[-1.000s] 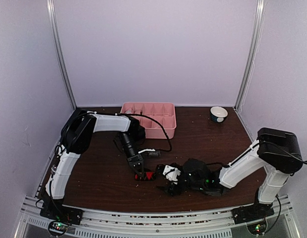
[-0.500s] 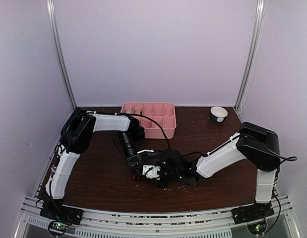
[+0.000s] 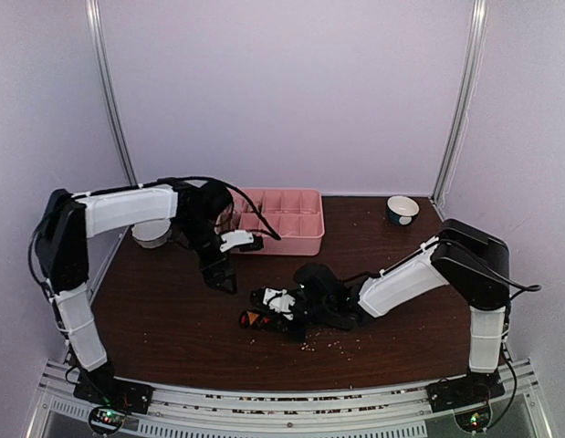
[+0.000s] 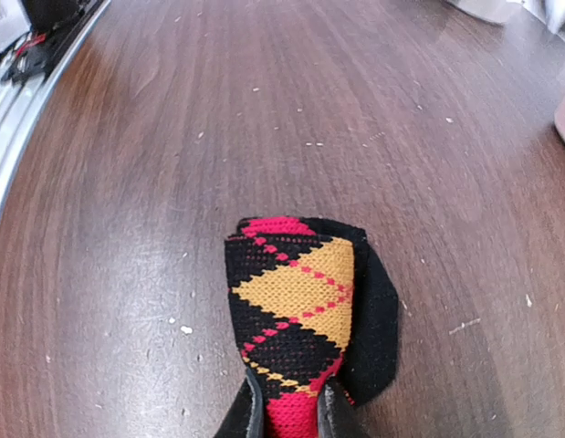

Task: Roll the socks
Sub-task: Pick up the sock from the center of the board, then pass from the right arm to the left

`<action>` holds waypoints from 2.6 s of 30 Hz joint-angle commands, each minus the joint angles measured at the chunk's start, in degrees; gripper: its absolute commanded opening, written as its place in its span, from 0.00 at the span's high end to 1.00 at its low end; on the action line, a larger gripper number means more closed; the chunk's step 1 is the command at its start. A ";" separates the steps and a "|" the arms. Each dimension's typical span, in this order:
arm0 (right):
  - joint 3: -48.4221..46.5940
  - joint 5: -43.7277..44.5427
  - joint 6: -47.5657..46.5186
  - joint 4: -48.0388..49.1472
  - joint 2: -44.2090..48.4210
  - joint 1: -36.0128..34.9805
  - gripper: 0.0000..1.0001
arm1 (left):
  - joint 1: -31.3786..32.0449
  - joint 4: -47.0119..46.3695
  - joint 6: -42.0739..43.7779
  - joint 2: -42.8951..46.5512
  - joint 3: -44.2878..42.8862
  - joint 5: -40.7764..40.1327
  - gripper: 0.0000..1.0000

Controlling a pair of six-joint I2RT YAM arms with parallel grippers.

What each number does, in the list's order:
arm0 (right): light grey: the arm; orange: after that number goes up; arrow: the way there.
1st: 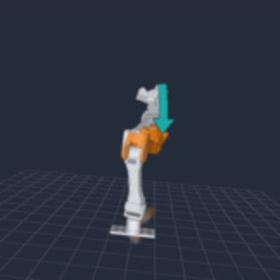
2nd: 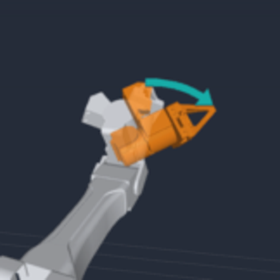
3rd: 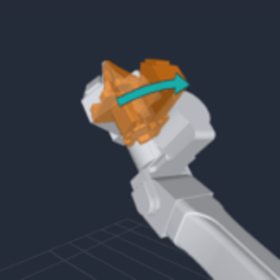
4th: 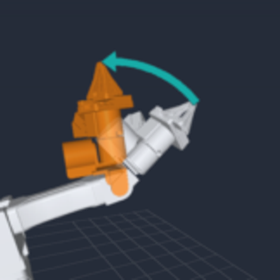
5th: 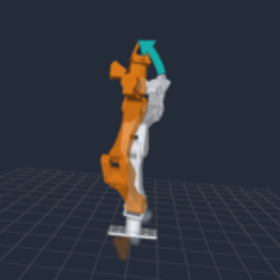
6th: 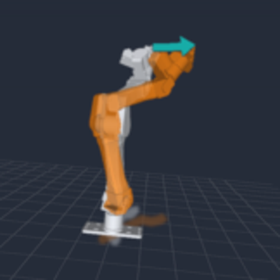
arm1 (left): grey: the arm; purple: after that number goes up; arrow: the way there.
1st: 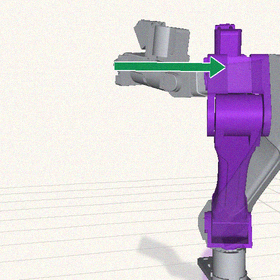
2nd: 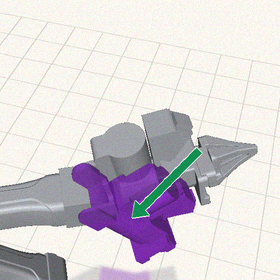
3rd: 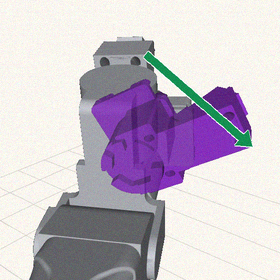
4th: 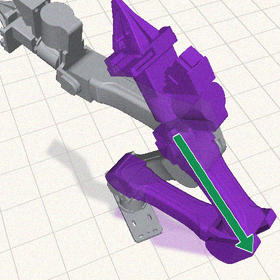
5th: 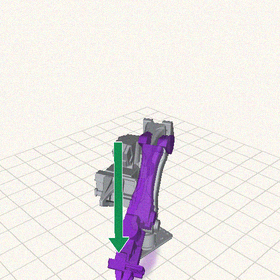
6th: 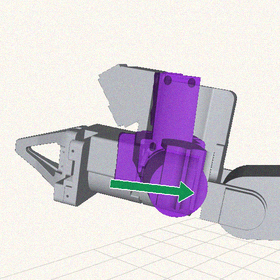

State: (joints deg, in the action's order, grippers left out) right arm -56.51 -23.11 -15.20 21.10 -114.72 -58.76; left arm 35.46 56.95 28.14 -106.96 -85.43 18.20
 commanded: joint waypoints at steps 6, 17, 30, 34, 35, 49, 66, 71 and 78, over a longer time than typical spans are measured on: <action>0.40 -2.87 14.28 -3.96 2.57 0.72 1.00 | -4.78 -4.86 7.69 13.64 5.74 -6.49 0.25; -2.29 -16.45 39.69 7.47 5.02 3.30 1.00 | 10.88 -10.54 20.25 24.59 16.03 -3.24 0.25; -3.77 -18.90 45.17 4.49 10.68 2.83 1.00 | 14.34 -11.14 25.21 21.40 15.14 -9.42 0.44; -4.49 -20.52 48.10 4.58 10.27 2.31 1.00 | 15.93 -15.03 25.88 23.08 16.61 -12.79 0.47; -4.68 -20.75 49.11 4.53 10.11 2.30 1.00 | 16.48 -15.44 25.92 23.37 16.42 -13.44 0.47; -4.01 -24.73 76.40 25.30 5.88 2.09 1.00 | 21.23 -20.12 26.71 26.29 20.89 -24.39 0.53; -2.08 -7.27 53.42 -2.42 15.90 2.20 0.00 | 13.69 -4.11 7.46 22.01 6.37 -8.09 1.00; 4.95 25.58 33.95 -16.30 31.18 -1.27 0.00 | 8.74 7.92 4.20 17.34 -3.82 10.56 1.00; 17.30 57.16 30.94 -9.30 46.34 -2.97 0.00 | 7.43 13.03 1.29 13.90 -10.71 20.54 1.00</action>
State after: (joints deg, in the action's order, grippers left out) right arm -43.66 16.73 19.51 12.45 -72.62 -64.03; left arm 43.53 64.69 33.06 -91.70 -92.66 28.38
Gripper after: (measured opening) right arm 0.997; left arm 0.092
